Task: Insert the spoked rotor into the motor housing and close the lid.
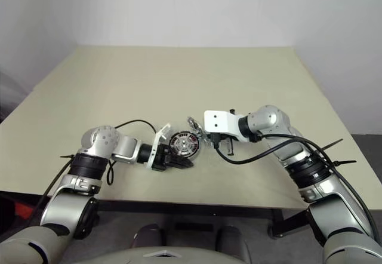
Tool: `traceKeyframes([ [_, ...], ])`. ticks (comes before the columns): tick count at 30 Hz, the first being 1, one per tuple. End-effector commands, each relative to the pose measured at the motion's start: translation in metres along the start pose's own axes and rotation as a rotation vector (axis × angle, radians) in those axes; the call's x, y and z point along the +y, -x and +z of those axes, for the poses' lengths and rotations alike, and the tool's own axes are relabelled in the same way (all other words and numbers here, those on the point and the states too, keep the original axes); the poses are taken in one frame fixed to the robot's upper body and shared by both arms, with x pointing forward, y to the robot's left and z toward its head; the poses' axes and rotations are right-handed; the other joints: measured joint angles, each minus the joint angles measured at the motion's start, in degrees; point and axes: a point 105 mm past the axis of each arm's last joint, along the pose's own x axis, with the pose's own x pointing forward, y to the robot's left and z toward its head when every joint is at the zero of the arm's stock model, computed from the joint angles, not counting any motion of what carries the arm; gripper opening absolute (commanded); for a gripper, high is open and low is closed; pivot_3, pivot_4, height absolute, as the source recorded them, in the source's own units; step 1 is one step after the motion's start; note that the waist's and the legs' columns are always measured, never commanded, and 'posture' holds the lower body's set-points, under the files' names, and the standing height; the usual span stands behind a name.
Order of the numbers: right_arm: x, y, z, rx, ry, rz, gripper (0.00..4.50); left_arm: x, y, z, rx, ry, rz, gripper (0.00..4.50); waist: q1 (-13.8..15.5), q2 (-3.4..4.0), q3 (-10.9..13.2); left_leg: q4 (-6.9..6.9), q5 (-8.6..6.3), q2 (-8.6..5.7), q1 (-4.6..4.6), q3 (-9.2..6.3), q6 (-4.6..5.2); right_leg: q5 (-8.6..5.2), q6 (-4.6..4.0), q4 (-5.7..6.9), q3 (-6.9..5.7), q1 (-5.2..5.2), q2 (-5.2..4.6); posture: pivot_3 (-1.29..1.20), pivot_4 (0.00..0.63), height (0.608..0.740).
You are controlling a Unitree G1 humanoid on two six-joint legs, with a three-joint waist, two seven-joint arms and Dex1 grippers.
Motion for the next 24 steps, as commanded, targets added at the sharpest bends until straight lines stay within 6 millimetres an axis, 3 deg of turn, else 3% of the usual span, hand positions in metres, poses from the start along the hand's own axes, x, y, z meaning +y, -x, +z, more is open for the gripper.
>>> traceKeyframes([
  [1, -0.012, 0.006, 0.008, -0.013, 0.038, -0.049, 0.01, 0.000, 0.015, 0.016, -0.113, -0.050, 0.031, 0.00, 0.0, 0.00, 0.0, 0.00, 0.01, 0.00, 0.05, 0.00, -0.01, 0.00, 0.00, 0.02, 0.00, 0.04, 0.00, 0.00, 0.000, 0.740],
  [16, -0.017, 0.005, 0.010, -0.024, 0.038, -0.070, 0.01, 0.010, 0.040, 0.024, -0.203, -0.061, 0.095, 0.00, -0.1, 0.01, 0.0, -0.03, 0.00, 0.00, -0.07, 0.00, 0.05, 0.00, 0.00, -0.11, -0.02, 0.03, 0.00, 0.00, 0.000, 0.740],
  [24, -0.013, 0.003, 0.006, -0.015, 0.024, -0.059, 0.01, -0.009, 0.048, 0.007, -0.178, -0.098, -0.006, 0.00, -0.2, 0.01, 0.0, -0.04, 0.00, 0.02, -0.10, 0.00, 0.05, 0.00, 0.00, -0.13, -0.03, 0.01, 0.00, 0.00, 0.000, 0.740],
])
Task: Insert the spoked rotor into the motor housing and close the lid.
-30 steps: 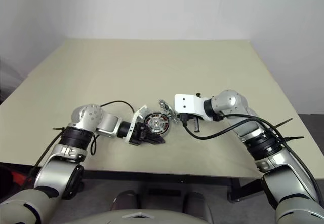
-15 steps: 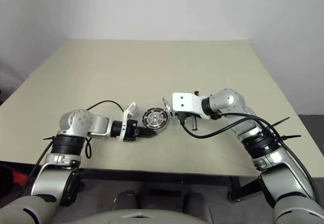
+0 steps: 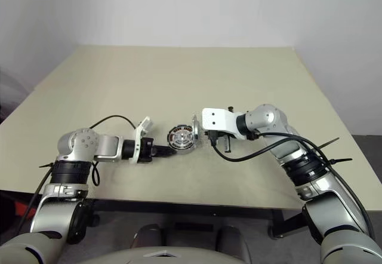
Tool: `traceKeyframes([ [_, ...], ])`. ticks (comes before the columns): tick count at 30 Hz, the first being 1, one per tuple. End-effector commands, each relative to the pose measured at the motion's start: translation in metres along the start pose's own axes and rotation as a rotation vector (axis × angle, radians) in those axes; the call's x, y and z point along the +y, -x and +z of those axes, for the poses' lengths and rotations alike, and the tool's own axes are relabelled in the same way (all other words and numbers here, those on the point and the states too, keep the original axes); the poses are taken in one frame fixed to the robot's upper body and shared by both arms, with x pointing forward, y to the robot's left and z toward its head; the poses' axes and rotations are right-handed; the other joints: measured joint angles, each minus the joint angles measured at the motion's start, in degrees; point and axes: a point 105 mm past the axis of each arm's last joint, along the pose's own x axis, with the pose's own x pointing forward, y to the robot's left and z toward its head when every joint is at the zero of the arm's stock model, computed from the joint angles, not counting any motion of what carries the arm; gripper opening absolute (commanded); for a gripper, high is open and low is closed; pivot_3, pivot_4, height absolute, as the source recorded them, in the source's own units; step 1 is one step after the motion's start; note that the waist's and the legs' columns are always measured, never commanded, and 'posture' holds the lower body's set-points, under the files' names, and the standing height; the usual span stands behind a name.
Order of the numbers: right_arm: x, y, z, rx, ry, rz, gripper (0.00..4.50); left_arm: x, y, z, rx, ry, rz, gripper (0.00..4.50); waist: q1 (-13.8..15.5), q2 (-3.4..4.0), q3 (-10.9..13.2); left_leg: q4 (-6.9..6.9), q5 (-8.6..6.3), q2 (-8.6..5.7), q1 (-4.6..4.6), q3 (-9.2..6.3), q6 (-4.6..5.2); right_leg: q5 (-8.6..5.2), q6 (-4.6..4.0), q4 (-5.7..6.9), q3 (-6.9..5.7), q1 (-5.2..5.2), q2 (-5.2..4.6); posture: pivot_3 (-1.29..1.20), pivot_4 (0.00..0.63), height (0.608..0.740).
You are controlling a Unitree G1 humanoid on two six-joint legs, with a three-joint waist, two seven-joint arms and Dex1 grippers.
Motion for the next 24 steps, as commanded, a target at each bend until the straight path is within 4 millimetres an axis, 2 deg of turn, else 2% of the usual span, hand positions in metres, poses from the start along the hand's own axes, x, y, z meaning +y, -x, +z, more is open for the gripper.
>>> traceKeyframes([
  [1, -0.008, 0.007, 0.006, -0.009, 0.024, -0.029, 0.01, -0.022, 0.015, -0.002, -0.010, -0.064, -0.104, 0.00, -0.1, 0.00, 0.0, 0.00, 0.00, 0.00, 0.00, 0.00, 0.00, 0.00, 0.00, -0.01, 0.00, 0.00, 0.00, 0.00, 0.000, 0.740],
  [5, -0.006, 0.010, 0.005, -0.004, 0.025, -0.021, 0.01, -0.036, 0.035, -0.016, 0.003, -0.129, -0.175, 0.00, -0.3, 0.02, 0.0, -0.07, -0.01, 0.04, -0.01, 0.01, -0.01, 0.00, 0.00, -0.06, 0.00, -0.05, 0.05, 0.00, 0.000, 0.740],
  [8, -0.005, 0.012, 0.005, -0.005, 0.022, -0.015, 0.01, -0.040, 0.052, -0.023, 0.003, -0.156, -0.178, 0.00, -0.2, 0.03, 0.0, -0.10, -0.02, 0.10, -0.01, 0.01, 0.00, 0.00, 0.00, -0.05, -0.01, -0.08, 0.13, 0.00, 0.000, 0.740],
  [12, -0.008, 0.010, 0.010, -0.031, 0.007, -0.028, 0.01, -0.040, 0.068, -0.012, -0.068, -0.170, -0.151, 0.00, -0.1, 0.03, 0.0, -0.06, -0.01, 0.08, 0.03, 0.01, -0.02, -0.01, 0.00, -0.02, 0.01, -0.05, 0.13, 0.00, 0.000, 0.740],
  [19, -0.014, -0.001, 0.041, -0.139, -0.003, -0.031, 0.01, -0.034, 0.066, -0.005, -0.138, -0.141, -0.120, 0.00, -0.2, 0.03, 0.0, -0.05, -0.01, 0.10, 0.08, 0.01, -0.03, 0.00, 0.00, 0.00, 0.03, 0.01, 0.15, 0.00, 0.000, 0.740],
  [24, -0.021, -0.019, 0.051, -0.157, 0.004, -0.049, 0.01, -0.029, 0.065, -0.006, -0.155, -0.122, -0.098, 0.00, -0.4, 0.02, 0.0, -0.08, 0.00, 0.12, 0.08, 0.01, -0.04, 0.00, 0.00, 0.00, 0.03, -0.02, 0.18, 0.00, 0.000, 0.740],
])
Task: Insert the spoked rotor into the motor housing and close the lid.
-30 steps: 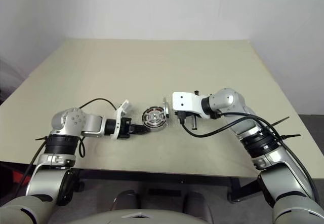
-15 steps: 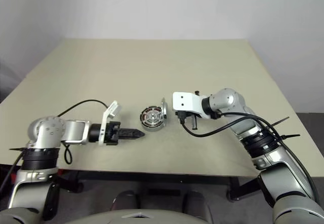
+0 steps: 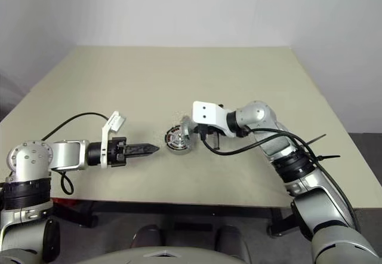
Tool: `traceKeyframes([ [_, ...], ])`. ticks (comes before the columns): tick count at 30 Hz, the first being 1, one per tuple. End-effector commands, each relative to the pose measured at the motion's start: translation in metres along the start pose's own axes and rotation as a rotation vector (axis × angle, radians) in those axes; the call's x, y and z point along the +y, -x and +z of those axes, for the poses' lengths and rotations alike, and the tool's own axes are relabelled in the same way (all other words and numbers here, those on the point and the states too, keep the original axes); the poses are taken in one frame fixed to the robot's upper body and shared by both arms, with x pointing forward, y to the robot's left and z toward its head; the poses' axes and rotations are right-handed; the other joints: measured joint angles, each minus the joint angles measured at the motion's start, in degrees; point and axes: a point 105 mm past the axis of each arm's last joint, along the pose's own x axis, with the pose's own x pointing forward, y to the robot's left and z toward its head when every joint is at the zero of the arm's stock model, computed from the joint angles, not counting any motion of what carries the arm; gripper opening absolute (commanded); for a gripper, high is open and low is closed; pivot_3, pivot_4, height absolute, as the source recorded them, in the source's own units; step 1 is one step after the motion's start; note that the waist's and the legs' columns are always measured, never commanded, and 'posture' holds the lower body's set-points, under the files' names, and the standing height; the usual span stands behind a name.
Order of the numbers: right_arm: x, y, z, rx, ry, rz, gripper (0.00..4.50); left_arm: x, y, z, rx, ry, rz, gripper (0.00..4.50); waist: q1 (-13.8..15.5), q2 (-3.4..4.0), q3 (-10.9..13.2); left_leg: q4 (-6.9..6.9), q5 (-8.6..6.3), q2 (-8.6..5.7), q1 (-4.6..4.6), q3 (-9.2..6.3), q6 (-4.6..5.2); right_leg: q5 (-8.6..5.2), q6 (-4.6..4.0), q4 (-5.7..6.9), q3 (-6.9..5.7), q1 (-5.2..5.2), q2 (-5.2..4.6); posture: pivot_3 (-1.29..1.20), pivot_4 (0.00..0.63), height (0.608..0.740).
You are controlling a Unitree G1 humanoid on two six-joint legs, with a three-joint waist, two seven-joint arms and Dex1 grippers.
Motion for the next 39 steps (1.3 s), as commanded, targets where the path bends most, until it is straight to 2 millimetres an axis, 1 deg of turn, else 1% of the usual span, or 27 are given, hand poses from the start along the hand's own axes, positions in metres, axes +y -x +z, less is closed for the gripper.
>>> traceKeyframes([
  [1, -0.011, -0.007, 0.018, -0.042, 0.033, -0.035, 0.01, -0.001, 0.005, 0.004, -0.037, -0.006, 0.005, 0.00, 0.0, 0.00, 0.0, 0.00, 0.00, 0.00, 0.00, 0.00, 0.00, 0.00, 0.00, 0.00, 0.00, 0.00, 0.00, 0.00, 0.000, 0.740],
  [3, -0.011, -0.015, 0.023, -0.062, 0.018, -0.035, 0.01, 0.002, 0.007, 0.006, -0.056, -0.004, 0.027, 0.00, 0.0, 0.00, 0.0, 0.00, 0.00, 0.00, 0.00, 0.00, -0.01, 0.00, 0.00, 0.00, 0.00, 0.00, 0.00, 0.00, 0.000, 0.740],
  [6, -0.010, -0.026, 0.025, -0.078, -0.012, -0.029, 0.01, 0.006, 0.011, 0.016, -0.100, -0.010, 0.061, 0.00, 0.1, 0.00, 0.0, 0.01, 0.01, -0.01, 0.00, -0.01, -0.01, 0.00, 0.00, 0.01, 0.00, 0.00, -0.01, 0.00, 0.000, 0.740],
  [10, -0.006, -0.046, 0.025, -0.109, -0.111, -0.024, 0.01, 0.013, 0.029, 0.047, -0.217, -0.029, 0.136, 0.00, 0.1, -0.07, 0.0, 0.01, 0.04, 0.00, 0.01, -0.04, -0.07, 0.00, 0.00, 0.05, -0.03, 0.00, 0.00, 0.00, 0.000, 0.740],
  [15, -0.009, -0.062, 0.018, -0.108, -0.206, -0.068, 0.01, 0.015, 0.044, 0.072, -0.294, -0.055, 0.187, 0.00, 0.2, -0.08, 0.0, 0.01, 0.15, -0.04, 0.06, -0.05, -0.26, 0.00, 0.00, 0.07, -0.01, 0.02, -0.02, 0.00, 0.000, 0.740],
  [19, -0.011, -0.064, 0.015, -0.112, -0.229, -0.094, 0.01, 0.015, 0.048, 0.084, -0.334, -0.067, 0.198, 0.00, 0.2, -0.11, 0.0, 0.01, 0.16, -0.04, 0.05, -0.07, -0.29, 0.01, -0.01, 0.02, -0.03, -0.02, -0.02, 0.00, 0.000, 0.740],
  [25, -0.015, -0.066, 0.007, -0.136, -0.283, -0.152, 0.01, 0.014, 0.045, 0.098, -0.382, -0.084, 0.199, 0.00, 0.2, -0.14, 0.0, 0.00, 0.17, -0.02, 0.05, -0.10, -0.32, 0.01, -0.01, 0.03, -0.05, -0.02, -0.01, 0.00, 0.000, 0.740],
  [28, -0.013, -0.069, -0.007, -0.119, -0.315, -0.174, 0.01, 0.013, 0.041, 0.108, -0.416, -0.094, 0.193, 0.00, 0.2, -0.14, 0.0, 0.00, 0.19, -0.03, 0.02, -0.09, -0.34, 0.01, -0.01, 0.05, -0.04, 0.00, -0.01, 0.00, 0.000, 0.740],
  [31, -0.012, -0.068, -0.013, -0.117, -0.334, -0.180, 0.01, 0.012, 0.037, 0.111, -0.426, -0.097, 0.185, 0.00, 0.2, -0.15, 0.0, 0.01, 0.19, -0.03, -0.01, -0.09, -0.35, 0.01, -0.01, 0.05, -0.04, 0.00, -0.02, 0.00, 0.000, 0.740],
  [35, -0.016, -0.062, -0.012, -0.146, -0.334, -0.209, 0.01, 0.006, 0.023, 0.101, -0.372, -0.107, 0.146, 0.00, 0.2, -0.15, 0.0, 0.00, 0.19, -0.03, -0.02, -0.09, -0.35, 0.01, -0.01, 0.05, -0.04, 0.02, -0.01, 0.00, 0.000, 0.740],
  [37, -0.020, -0.058, -0.008, -0.180, -0.333, -0.220, 0.01, 0.005, 0.019, 0.097, -0.355, -0.095, 0.124, 0.00, 0.2, -0.15, 0.0, 0.01, 0.19, -0.03, -0.02, -0.09, -0.35, 0.01, -0.01, 0.05, -0.04, 0.02, -0.02, 0.00, 0.000, 0.740],
  [39, -0.024, -0.046, 0.004, -0.252, -0.339, -0.213, 0.01, 0.006, 0.008, 0.078, -0.272, -0.096, 0.115, 0.00, 0.2, -0.16, 0.0, 0.00, 0.19, -0.03, -0.03, -0.09, -0.35, 0.01, -0.01, 0.04, -0.04, 0.01, -0.01, 0.00, 0.000, 0.740],
])
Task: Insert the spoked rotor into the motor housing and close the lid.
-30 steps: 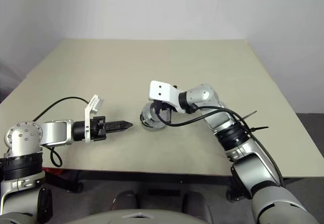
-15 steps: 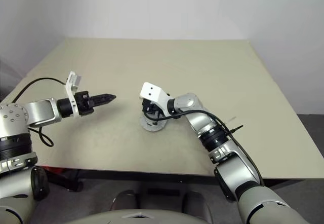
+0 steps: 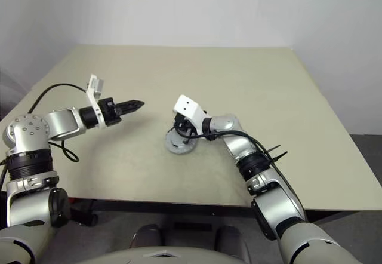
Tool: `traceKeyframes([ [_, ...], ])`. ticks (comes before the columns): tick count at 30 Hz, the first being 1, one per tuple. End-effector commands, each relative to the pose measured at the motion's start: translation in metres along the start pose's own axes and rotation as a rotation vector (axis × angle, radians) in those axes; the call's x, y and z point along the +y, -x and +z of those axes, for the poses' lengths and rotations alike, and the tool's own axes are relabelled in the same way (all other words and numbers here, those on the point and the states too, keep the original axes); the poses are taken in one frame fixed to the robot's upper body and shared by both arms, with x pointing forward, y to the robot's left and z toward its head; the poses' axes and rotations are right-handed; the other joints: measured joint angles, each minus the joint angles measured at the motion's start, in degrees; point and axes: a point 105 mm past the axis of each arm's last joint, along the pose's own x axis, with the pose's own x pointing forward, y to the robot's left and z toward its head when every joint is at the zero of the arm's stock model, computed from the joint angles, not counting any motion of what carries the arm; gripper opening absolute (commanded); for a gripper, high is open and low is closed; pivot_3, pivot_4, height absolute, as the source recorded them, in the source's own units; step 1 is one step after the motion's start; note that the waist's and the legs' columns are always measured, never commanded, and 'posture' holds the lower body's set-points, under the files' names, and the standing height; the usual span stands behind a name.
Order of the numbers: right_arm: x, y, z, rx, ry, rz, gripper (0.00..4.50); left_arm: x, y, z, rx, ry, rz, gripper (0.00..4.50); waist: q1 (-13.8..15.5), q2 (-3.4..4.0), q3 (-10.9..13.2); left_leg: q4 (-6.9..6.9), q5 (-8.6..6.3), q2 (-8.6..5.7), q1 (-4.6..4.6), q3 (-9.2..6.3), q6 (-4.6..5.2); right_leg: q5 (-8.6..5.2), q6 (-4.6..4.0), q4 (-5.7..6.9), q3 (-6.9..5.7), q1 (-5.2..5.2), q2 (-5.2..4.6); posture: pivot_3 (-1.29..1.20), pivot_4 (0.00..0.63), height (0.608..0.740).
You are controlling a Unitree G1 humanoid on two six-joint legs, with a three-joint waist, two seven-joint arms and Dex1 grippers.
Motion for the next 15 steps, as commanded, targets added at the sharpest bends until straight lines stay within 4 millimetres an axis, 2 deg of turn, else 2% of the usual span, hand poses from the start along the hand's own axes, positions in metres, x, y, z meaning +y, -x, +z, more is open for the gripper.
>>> traceKeyframes([
  [1, -0.009, 0.018, 0.028, -0.127, -0.004, -0.002, 0.01, -0.012, -0.002, -0.021, 0.089, -0.044, -0.047, 0.00, 0.0, 0.00, 0.0, 0.00, 0.00, 0.00, 0.00, 0.00, 0.00, 0.00, 0.00, 0.00, 0.00, 0.00, 0.00, 0.00, 0.000, 0.740],
  [3, -0.010, 0.026, 0.038, -0.175, 0.011, 0.005, 0.01, -0.009, -0.002, -0.029, 0.112, -0.061, -0.028, 0.00, 0.0, 0.00, 0.0, -0.01, -0.01, 0.00, -0.03, 0.01, 0.02, 0.00, 0.00, -0.04, 0.00, 0.00, 0.00, 0.00, 0.000, 0.740],
  [7, -0.014, 0.049, 0.055, -0.304, -0.004, -0.007, 0.01, -0.005, 0.002, -0.030, 0.086, -0.186, 0.004, 0.00, 0.0, -0.04, 0.0, -0.01, -0.01, 0.05, -0.09, 0.00, 0.02, 0.00, 0.00, -0.03, -0.03, -0.07, 0.02, 0.00, 0.000, 0.740],
  [11, -0.021, 0.068, 0.055, -0.370, -0.038, -0.029, 0.01, -0.004, 0.004, -0.026, 0.012, -0.354, 0.017, 0.00, 0.0, -0.04, 0.0, -0.01, -0.02, 0.02, -0.02, 0.00, 0.03, 0.00, 0.00, -0.03, -0.01, -0.01, 0.00, 0.00, 0.000, 0.740],
  [15, -0.018, 0.084, 0.038, -0.379, -0.101, 0.010, 0.01, -0.006, 0.008, -0.023, -0.057, -0.511, -0.002, 0.00, 0.2, -0.04, 0.0, -0.01, -0.03, 0.01, -0.03, 0.01, 0.06, 0.00, 0.01, -0.08, -0.02, 0.03, -0.01, 0.00, 0.000, 0.740],
])
